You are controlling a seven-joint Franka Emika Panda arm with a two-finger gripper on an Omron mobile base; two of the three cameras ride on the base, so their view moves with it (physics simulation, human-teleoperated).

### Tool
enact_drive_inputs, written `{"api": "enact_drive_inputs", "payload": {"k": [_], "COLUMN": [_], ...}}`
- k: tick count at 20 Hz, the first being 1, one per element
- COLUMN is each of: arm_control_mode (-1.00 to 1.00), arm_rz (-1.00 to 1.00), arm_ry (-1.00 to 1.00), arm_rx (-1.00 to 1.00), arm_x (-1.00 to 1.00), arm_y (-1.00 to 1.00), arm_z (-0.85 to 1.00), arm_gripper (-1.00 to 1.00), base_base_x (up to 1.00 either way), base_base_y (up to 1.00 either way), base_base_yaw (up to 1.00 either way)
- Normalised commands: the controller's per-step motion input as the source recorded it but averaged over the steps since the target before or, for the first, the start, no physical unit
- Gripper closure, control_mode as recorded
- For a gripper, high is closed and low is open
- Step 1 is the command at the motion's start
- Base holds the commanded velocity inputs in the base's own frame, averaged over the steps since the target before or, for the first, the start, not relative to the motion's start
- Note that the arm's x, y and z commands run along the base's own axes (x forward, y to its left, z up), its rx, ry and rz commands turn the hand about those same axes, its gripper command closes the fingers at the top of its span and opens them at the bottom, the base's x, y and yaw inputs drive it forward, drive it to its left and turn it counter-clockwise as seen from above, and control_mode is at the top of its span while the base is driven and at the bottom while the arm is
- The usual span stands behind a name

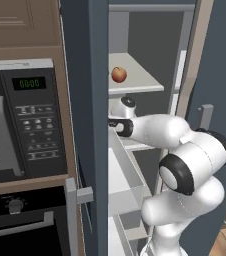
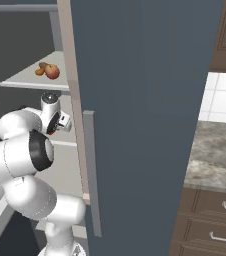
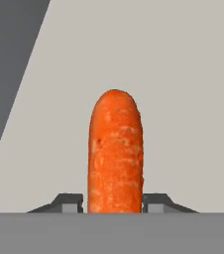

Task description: Take the peach, carrot, and mushroom from the freezer and place them in the bowl on the counter.

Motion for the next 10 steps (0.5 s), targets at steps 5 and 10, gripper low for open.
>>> {"api": "enact_drive_inputs", "payload": {"k": [5, 10], "arm_control_mode": [-1.00, -1.00], "arm_rz": [0.00, -0.01], "arm_ry": [-0.01, -0.02], "arm_rx": [0.00, 0.00], "arm_x": [-0.15, -0.72], "arm_y": [-0.03, -0.29], "arm_z": [0.00, 0.26], "arm_gripper": [1.00, 1.00], "base_base_x": [0.00, 0.00], "base_base_y": [0.00, 0.00], "base_base_yaw": [0.00, 0.00]}}
